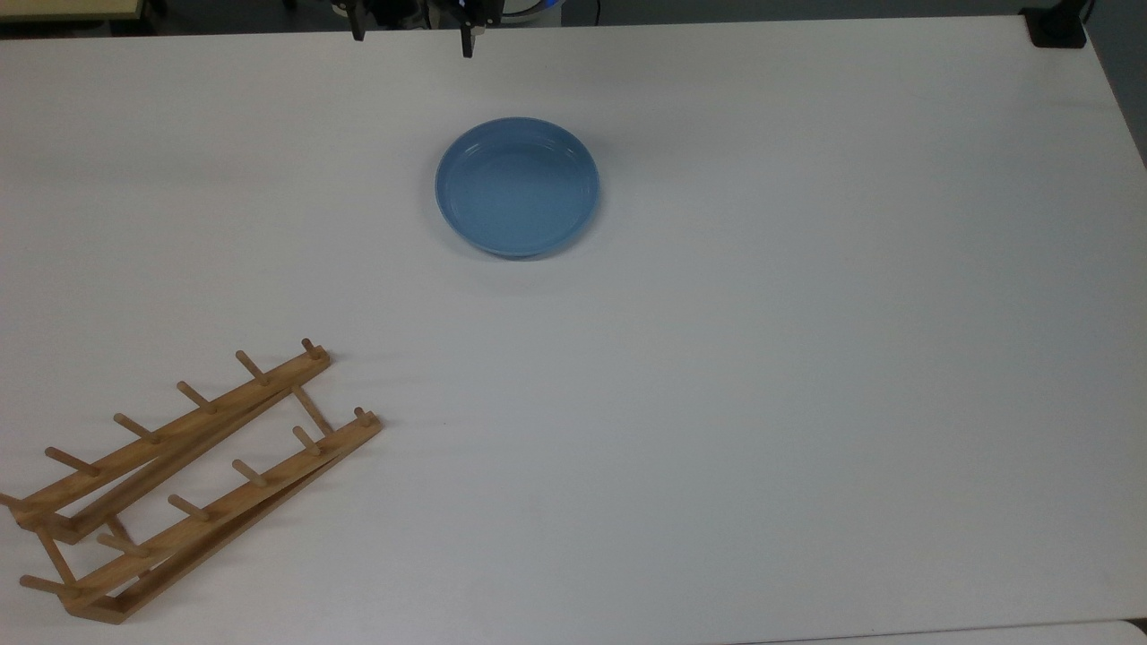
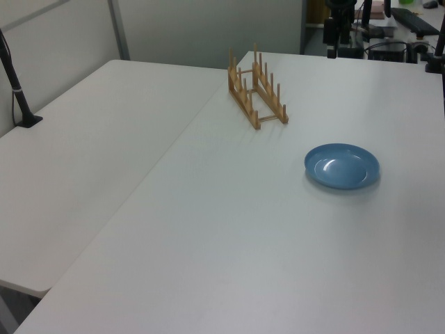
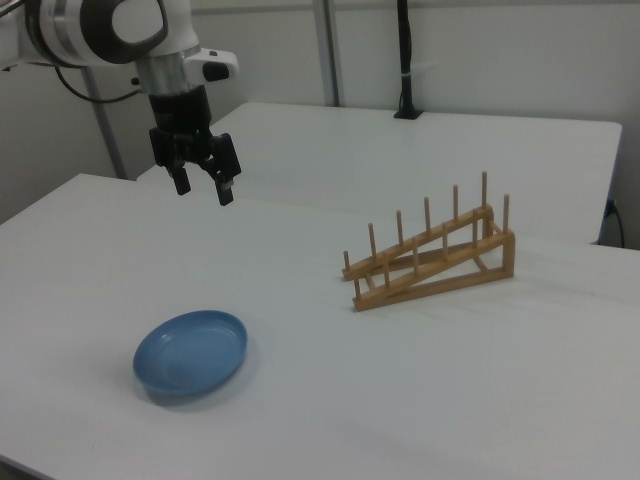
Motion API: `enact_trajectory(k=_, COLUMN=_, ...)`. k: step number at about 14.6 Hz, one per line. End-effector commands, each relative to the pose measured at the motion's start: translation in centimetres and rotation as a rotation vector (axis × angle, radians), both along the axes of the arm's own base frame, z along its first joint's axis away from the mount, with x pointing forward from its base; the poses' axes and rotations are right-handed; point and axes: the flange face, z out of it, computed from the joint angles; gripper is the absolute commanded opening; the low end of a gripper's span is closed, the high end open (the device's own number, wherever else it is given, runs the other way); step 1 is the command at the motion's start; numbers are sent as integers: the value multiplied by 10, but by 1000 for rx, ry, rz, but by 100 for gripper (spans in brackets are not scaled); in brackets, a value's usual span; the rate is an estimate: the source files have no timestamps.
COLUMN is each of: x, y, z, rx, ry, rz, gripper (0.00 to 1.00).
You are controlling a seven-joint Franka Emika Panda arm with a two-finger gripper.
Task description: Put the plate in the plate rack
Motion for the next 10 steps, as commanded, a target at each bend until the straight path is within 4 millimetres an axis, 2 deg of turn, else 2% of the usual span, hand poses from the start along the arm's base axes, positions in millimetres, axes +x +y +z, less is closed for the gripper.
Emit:
enact_trajectory(k=1, x=-5, y=-9, z=1, rx=-10, ry=-1, rz=4, gripper=100)
enact_trajectory(k=10, x=-5, y=-10, z=1, rx=-7, ry=0, rz=13, gripper=100)
